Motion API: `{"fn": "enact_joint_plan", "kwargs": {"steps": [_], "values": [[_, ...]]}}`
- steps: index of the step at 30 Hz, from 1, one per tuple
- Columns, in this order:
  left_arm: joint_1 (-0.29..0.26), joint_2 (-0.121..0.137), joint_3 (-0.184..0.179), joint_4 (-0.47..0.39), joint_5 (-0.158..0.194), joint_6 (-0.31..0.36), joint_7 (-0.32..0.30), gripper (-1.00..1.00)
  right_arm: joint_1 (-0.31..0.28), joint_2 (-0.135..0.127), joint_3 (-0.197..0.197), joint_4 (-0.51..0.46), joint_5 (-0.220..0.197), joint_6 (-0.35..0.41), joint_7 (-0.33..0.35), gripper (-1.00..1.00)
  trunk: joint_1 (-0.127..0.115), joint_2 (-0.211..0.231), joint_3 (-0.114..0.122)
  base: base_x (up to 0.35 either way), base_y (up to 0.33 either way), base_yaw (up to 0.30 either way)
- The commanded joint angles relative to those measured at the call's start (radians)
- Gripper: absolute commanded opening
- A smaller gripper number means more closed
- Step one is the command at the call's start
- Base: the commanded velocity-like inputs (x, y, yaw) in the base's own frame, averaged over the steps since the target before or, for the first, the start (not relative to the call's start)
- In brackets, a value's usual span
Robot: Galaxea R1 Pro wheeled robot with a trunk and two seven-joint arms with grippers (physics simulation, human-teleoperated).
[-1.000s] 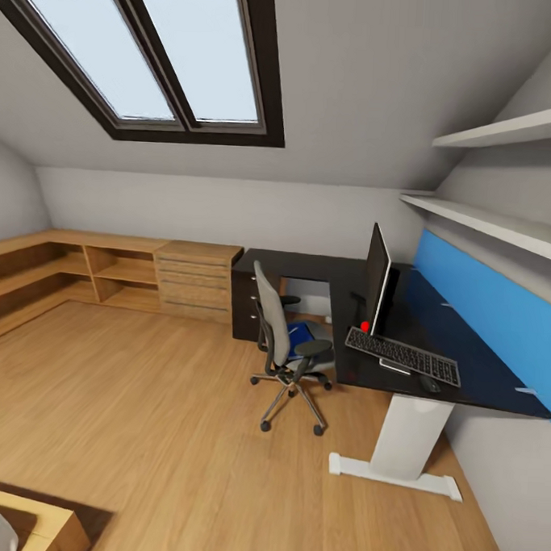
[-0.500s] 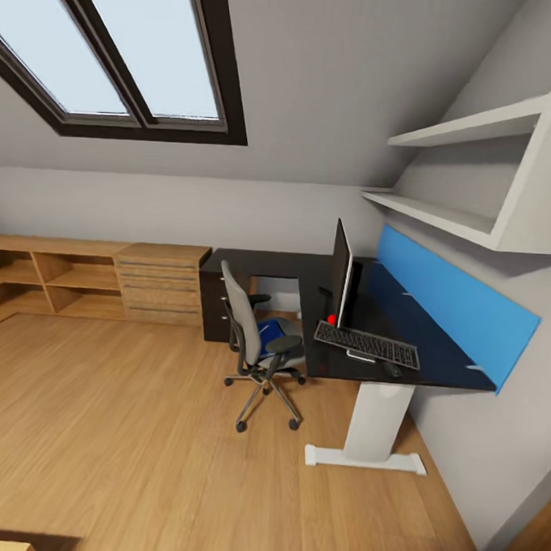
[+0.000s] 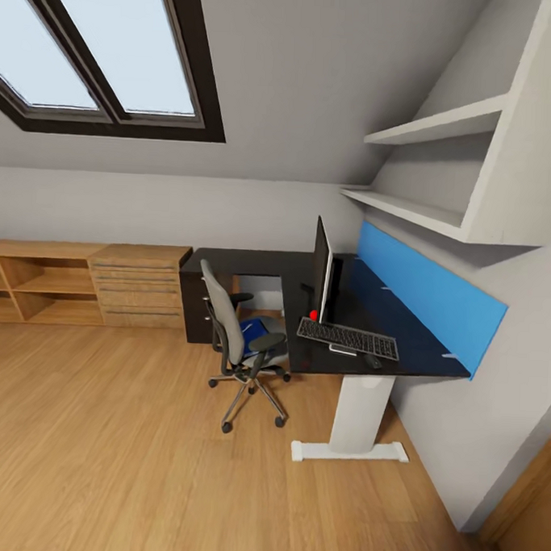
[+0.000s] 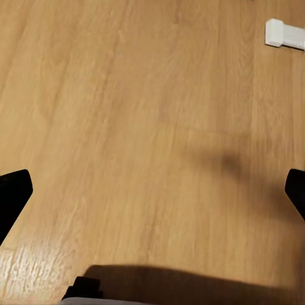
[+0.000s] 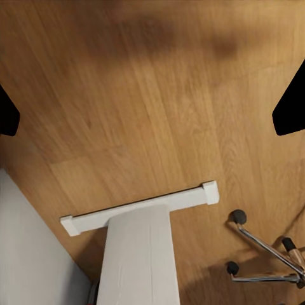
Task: In the bedroom, organize the workspace by keeping the computer under the desk, ensuring the monitor is on the desk, placing the keyboard on the desk next to the monitor, placing the mouse on the desk next to the keyboard, moving the folder from the swivel chair onto the desk next to the mouse, stacking the notebook on top of the folder with the pen on top of the notebook, and positioning the swivel chair next to the desk.
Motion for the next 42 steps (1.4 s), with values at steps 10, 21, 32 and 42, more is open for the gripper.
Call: {"fn": "enact_joint_plan", "kwargs": {"steps": [10,21,32,42], "values": [[0.0,-0.001,-0.005,0.004,0.012,-0.006,-0.005,1.0,-0.001,-0.001,0.003,0.004,0.0,-0.003,-0.001,1.0,0.039,-0.071,-0.033,0.0,0.0,-0.005],[0.0,0.0,-0.005,0.002,0.014,-0.006,-0.003,1.0,-0.001,0.0,0.005,0.015,0.002,-0.003,0.0,1.0,0.081,-0.148,-0.067,0.0,0.0,0.0],[-0.01,0.003,-0.003,0.003,0.017,-0.004,0.001,1.0,-0.001,0.0,0.006,0.016,0.002,-0.003,0.0,1.0,0.123,-0.225,-0.102,0.0,0.0,0.0],[-0.022,0.0,-0.002,-0.002,0.019,-0.004,0.11,1.0,-0.001,0.003,0.011,0.02,0.004,-0.002,0.002,1.0,0.161,-0.295,-0.133,0.0,0.0,0.0]]}}
